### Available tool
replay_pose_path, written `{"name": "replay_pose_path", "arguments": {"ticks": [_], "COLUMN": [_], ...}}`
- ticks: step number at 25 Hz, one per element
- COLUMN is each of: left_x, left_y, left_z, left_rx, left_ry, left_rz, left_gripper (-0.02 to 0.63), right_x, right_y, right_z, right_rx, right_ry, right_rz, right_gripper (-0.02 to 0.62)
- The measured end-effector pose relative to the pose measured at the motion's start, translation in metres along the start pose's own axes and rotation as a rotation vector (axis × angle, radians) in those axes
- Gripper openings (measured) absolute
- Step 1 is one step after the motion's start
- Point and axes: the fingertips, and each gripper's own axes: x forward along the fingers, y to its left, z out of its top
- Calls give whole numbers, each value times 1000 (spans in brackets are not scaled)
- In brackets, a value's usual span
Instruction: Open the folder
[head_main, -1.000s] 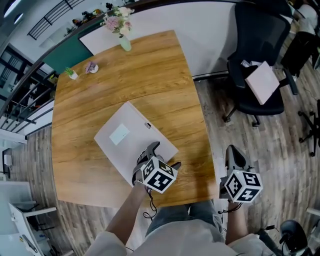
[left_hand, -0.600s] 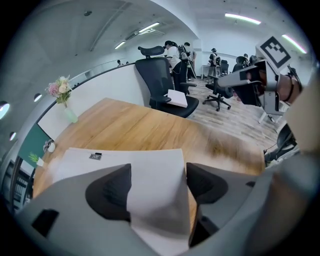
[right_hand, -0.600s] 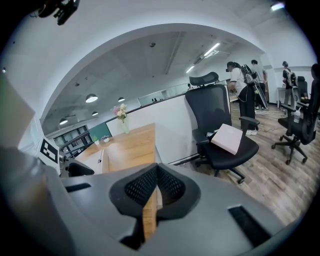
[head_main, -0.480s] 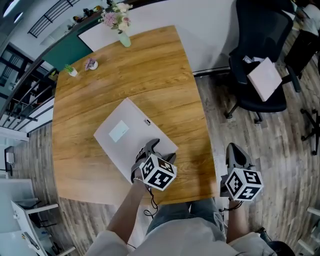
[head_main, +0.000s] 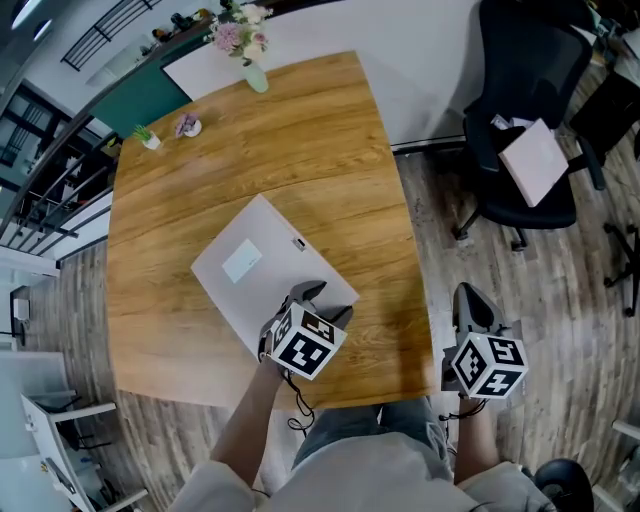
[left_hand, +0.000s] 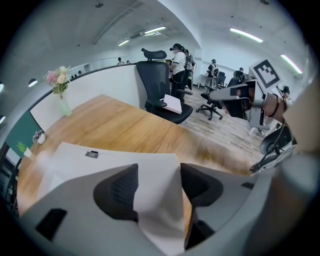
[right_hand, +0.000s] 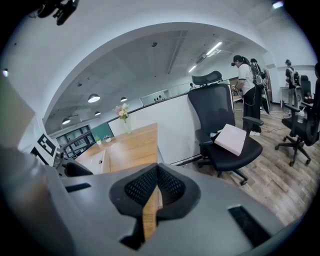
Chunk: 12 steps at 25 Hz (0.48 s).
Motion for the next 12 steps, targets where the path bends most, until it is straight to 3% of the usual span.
{"name": "replay_pose_path", "arguments": {"ticks": [7,12], "left_x": [-10,-31], "left_y": [-8,-9], "left_z": [7,14], "left_rx": [-38,-49], "left_ry": [-56,-100], "left_rz": [-38,15], "left_gripper": [176,99], "right_x": [8,14], "right_y": [9,20], "right_z": [3,9], "right_rx": [-16,-43], "right_ry": [4,6], "right_rz": [33,78], "right_gripper": [2,2]}}
